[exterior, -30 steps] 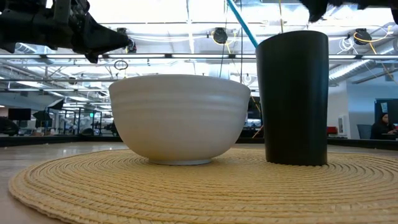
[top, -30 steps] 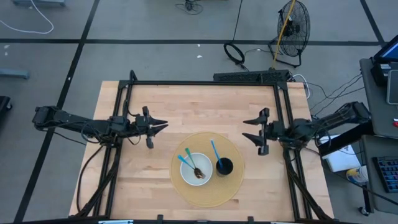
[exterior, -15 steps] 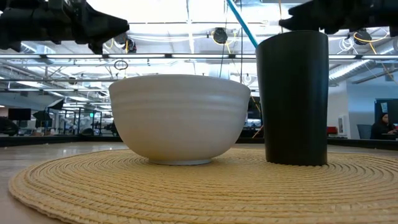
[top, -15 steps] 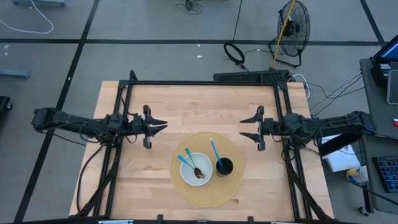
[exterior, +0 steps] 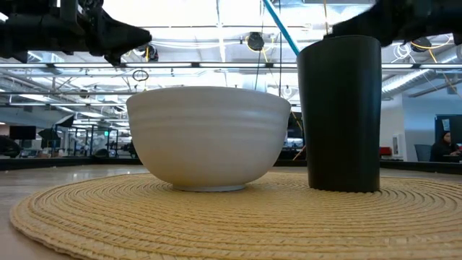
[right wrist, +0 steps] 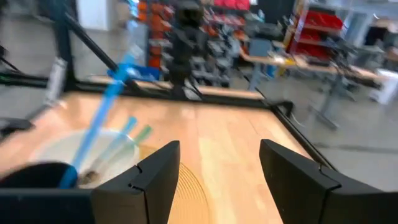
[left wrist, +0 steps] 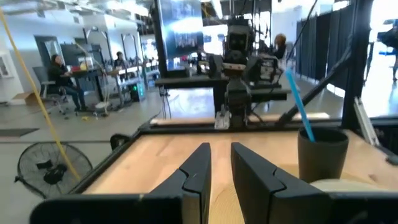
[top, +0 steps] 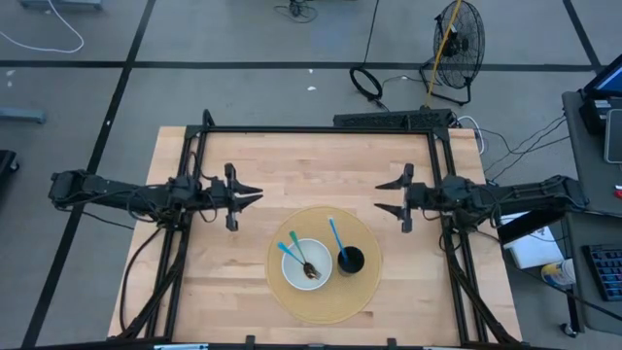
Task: Pick & Place Utensil
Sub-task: Return to Home Position
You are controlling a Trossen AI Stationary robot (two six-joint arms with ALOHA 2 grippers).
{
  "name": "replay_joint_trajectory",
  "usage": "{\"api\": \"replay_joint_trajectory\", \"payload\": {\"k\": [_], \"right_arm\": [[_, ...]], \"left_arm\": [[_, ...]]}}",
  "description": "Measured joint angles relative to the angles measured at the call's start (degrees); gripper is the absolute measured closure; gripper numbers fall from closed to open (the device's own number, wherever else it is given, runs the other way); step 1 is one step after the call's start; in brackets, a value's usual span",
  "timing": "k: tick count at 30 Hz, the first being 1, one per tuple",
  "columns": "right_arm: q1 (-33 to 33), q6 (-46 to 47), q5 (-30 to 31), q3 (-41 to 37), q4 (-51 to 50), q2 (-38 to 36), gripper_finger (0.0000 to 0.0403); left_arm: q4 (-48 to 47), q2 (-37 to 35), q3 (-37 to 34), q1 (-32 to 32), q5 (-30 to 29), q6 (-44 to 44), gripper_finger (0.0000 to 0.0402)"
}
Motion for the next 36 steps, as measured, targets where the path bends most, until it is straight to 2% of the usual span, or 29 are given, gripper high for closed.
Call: {"api": "replay_joint_trajectory", "payload": {"k": [6,12,15,19,21,30,36], "right_arm": [[-2.93,0.97,2.84,0.00,-3.98,-1.08,0.0184],[-3.05,-0.79,-2.92,-0.03,-3.88,-2.19,0.0183],[-0.69,-1.08,-1.68,-2.06,-2.21,-3.36,0.0183],[1.90,-1.41,6.96,-6.52,0.40,-7.30,0.0183],[2.30,-1.37,9.38,-8.20,1.11,-10.15,0.0183],[2.32,0.36,7.32,-9.07,-7.63,-22.73,0.0183],[2.37,1.48,5.58,-9.83,-10.27,-25.94,0.0183]], "left_arm": [[-3.50,0.00,0.00,1.82,0.01,-0.88,0.0334],[-3.91,-1.07,-0.02,3.46,4.64,-2.30,0.0334],[-6.55,-3.10,-0.02,3.45,5.87,-2.72,0.0334],[-11.11,-7.49,-0.02,3.45,5.93,-2.78,0.0334],[-13.27,-10.08,-0.02,3.48,5.93,-2.77,0.0334],[-23.86,-21.49,-0.02,3.48,5.91,-2.64,0.0334],[-28.96,-26.40,-0.02,3.48,5.91,-2.55,0.0334]]}}
